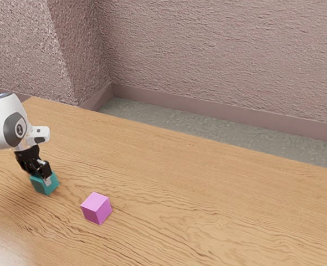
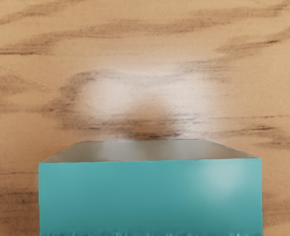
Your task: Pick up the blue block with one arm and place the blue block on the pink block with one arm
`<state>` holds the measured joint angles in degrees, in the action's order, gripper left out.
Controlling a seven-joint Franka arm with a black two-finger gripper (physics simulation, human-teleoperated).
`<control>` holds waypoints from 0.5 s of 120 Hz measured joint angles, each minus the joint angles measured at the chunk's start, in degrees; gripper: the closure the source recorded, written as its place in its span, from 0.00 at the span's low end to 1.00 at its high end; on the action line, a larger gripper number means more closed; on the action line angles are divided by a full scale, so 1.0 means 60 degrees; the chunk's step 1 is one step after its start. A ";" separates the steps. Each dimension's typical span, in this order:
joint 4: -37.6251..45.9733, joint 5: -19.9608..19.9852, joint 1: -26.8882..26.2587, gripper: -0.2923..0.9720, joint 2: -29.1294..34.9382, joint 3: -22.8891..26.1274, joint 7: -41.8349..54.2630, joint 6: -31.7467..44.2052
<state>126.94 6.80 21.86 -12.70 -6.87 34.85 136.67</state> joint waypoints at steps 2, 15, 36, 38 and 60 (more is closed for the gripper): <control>0.0000 0.0000 -0.0006 0.50 0.0022 0.0004 0.0004 -0.0003; 0.0000 -0.0026 -0.0105 0.54 0.0316 0.0026 0.0003 -0.0024; 0.0575 -0.0063 -0.0537 0.56 0.1672 0.0031 -0.0185 -0.0437; 0.0647 -0.0065 -0.0600 0.56 0.1784 0.0031 -0.0219 -0.0477; 0.1253 -0.0081 -0.1247 0.57 0.2829 0.0281 -0.0843 -0.0938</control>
<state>134.47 6.32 14.37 4.27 -5.18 29.79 131.04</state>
